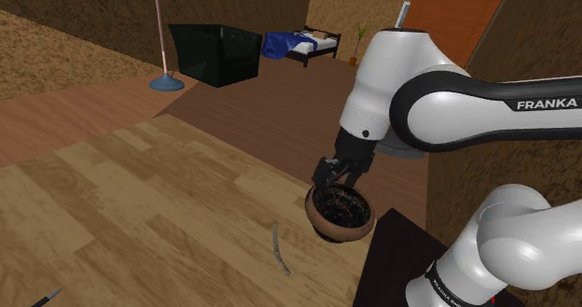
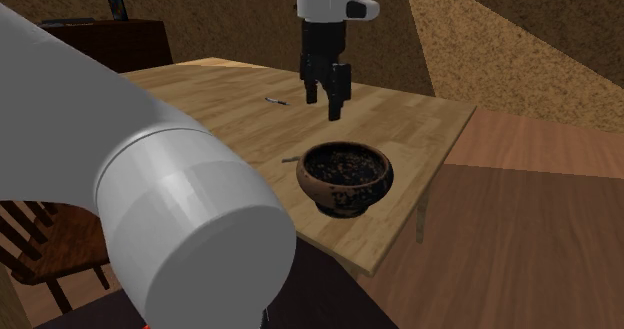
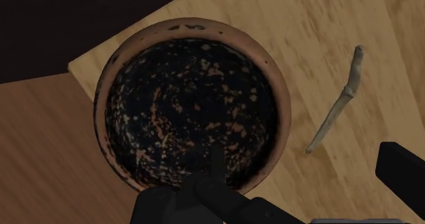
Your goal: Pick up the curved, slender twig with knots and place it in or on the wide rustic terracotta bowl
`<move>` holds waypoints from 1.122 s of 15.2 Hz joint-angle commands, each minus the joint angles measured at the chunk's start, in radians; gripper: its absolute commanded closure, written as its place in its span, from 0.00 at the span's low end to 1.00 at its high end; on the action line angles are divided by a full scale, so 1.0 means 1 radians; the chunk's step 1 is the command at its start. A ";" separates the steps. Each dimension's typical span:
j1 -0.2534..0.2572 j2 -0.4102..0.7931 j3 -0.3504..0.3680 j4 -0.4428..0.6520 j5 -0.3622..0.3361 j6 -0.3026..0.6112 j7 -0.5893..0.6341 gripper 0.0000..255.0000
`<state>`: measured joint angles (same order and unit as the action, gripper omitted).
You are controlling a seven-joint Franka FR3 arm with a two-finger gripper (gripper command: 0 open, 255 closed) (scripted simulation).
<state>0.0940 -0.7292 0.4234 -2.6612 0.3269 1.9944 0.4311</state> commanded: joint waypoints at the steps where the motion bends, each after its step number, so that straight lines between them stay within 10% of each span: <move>1: 0.009 0.055 0.061 -0.012 0.027 0.075 0.048 0.00; 12: -0.092 0.478 0.407 0.063 -0.061 0.445 0.375 0.00; 17: -0.123 0.550 0.441 0.049 -0.119 0.520 0.420 0.00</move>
<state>-0.0231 -0.1940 0.8549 -2.6086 0.2206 2.4971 0.8389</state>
